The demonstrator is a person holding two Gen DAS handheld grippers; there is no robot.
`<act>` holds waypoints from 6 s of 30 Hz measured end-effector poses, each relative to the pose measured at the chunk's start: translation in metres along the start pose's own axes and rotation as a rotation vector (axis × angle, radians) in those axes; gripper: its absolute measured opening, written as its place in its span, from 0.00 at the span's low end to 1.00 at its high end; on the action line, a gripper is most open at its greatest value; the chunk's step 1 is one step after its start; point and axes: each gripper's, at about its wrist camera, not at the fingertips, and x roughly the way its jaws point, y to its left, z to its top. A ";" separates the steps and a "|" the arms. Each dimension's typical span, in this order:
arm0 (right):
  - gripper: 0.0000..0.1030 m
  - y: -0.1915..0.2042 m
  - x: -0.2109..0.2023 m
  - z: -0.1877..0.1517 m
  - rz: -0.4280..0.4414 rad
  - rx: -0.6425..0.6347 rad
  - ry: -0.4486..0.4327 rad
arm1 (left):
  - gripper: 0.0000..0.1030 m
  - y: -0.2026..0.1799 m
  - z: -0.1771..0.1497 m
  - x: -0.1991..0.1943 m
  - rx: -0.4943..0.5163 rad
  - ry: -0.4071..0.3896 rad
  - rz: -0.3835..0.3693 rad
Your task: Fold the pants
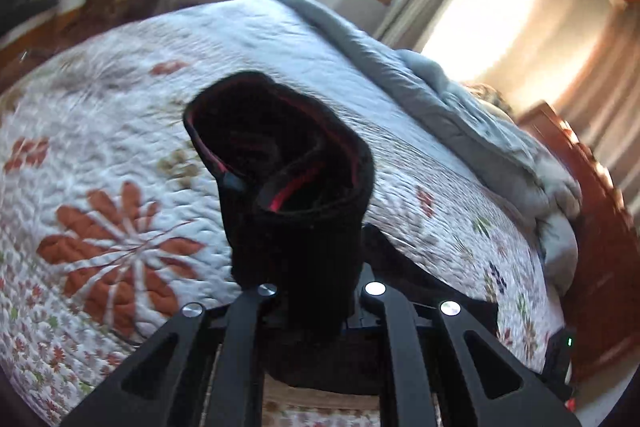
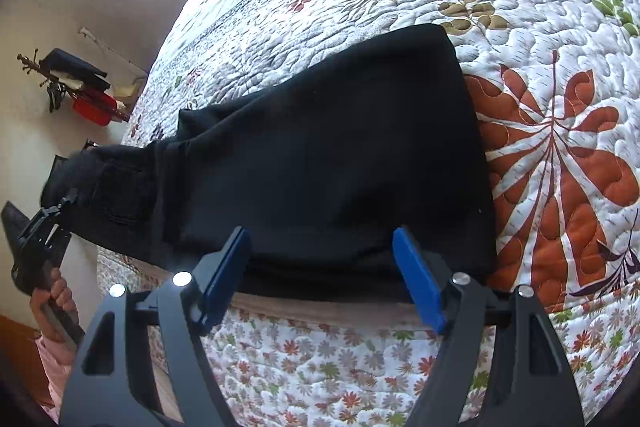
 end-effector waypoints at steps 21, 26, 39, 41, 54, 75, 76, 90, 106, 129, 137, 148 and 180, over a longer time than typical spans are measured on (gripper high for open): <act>0.72 -0.012 -0.007 0.007 0.031 0.039 0.009 | 0.57 -0.120 -0.113 0.035 0.367 0.346 -0.219; 0.73 0.004 -0.010 0.008 -0.005 0.004 -0.002 | 0.63 -0.082 -0.078 0.018 0.295 0.226 -0.086; 0.73 0.075 -0.008 0.002 0.026 -0.095 0.050 | 0.71 -0.051 -0.084 0.054 0.253 0.324 0.011; 0.73 0.103 -0.002 -0.002 0.031 -0.163 0.066 | 0.71 -0.045 -0.075 0.048 0.213 0.295 0.077; 0.04 0.157 0.038 -0.005 0.093 -0.271 0.172 | 0.72 -0.014 -0.094 0.055 0.141 0.378 0.123; 0.88 0.102 0.029 0.000 -0.041 -0.203 0.152 | 0.78 -0.019 -0.091 0.051 0.117 0.388 0.080; 0.88 0.096 0.034 0.002 -0.039 -0.180 0.163 | 0.78 -0.018 -0.092 0.051 0.116 0.392 0.081; 0.17 0.095 0.055 0.022 0.194 -0.100 0.168 | 0.78 -0.011 -0.097 0.048 0.075 0.416 0.073; 0.16 0.009 -0.058 0.045 0.107 -0.049 -0.014 | 0.78 -0.085 -0.085 0.073 0.187 0.407 0.002; 0.30 -0.039 -0.023 0.097 0.070 0.057 0.011 | 0.82 -0.114 -0.068 0.119 0.314 0.439 0.014; 0.17 -0.044 -0.019 0.120 0.113 0.112 -0.025 | 0.82 -0.128 -0.083 0.118 0.366 0.423 0.038; 0.58 -0.037 -0.017 0.101 0.007 0.025 -0.001 | 0.82 -0.141 -0.086 0.106 0.374 0.399 0.011; 0.12 -0.044 -0.036 0.017 0.037 0.047 0.059 | 0.86 -0.069 -0.105 0.102 0.054 0.557 -0.171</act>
